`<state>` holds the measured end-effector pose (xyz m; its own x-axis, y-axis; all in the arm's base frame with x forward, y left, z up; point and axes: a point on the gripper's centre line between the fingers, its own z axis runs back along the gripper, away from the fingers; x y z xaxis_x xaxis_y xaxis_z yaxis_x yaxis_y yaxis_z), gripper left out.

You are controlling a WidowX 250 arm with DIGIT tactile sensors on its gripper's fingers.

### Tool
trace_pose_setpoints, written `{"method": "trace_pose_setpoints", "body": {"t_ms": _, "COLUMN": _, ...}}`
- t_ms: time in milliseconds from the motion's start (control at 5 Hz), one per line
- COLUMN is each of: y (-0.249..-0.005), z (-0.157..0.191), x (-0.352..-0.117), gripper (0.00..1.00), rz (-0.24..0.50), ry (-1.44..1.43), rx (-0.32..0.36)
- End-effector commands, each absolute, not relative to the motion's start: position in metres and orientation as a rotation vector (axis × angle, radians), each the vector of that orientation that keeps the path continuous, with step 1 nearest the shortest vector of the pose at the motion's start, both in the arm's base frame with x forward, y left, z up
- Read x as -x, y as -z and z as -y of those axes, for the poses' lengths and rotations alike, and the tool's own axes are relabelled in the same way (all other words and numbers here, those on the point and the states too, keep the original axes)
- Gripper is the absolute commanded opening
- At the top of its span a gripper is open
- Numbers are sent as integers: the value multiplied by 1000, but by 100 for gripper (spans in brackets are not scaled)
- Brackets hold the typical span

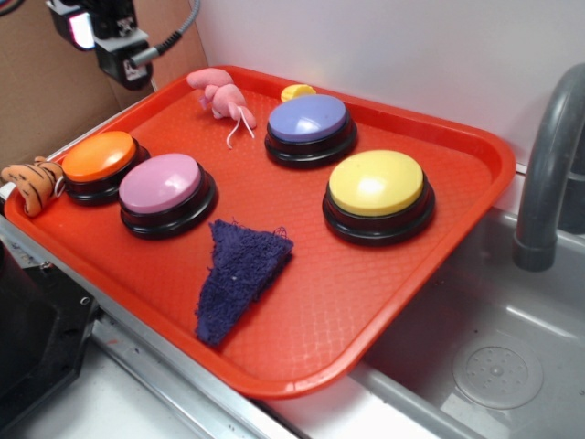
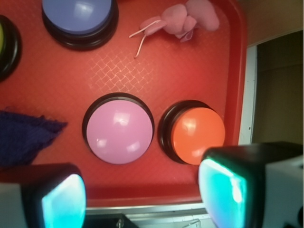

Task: Push the pink button.

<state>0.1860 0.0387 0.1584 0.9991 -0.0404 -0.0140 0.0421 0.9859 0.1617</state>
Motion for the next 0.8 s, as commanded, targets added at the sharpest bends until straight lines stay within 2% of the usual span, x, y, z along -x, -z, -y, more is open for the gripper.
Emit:
{"method": "trace_pose_setpoints", "body": {"t_ms": 0, "y": -178, "z": -41, "x": -188, "gripper": 100, "rz": 66, "ry": 44, "rx": -174}}
{"method": "trace_pose_setpoints", "body": {"t_ms": 400, "y": -180, "z": -43, "x": -185, "gripper": 100, "rz": 78, "ry": 57, "rx": -172}}
{"method": "trace_pose_setpoints", "body": {"t_ms": 600, "y": -179, "z": -44, "x": -185, "gripper": 100, "rz": 84, "ry": 66, "rx": -198}}
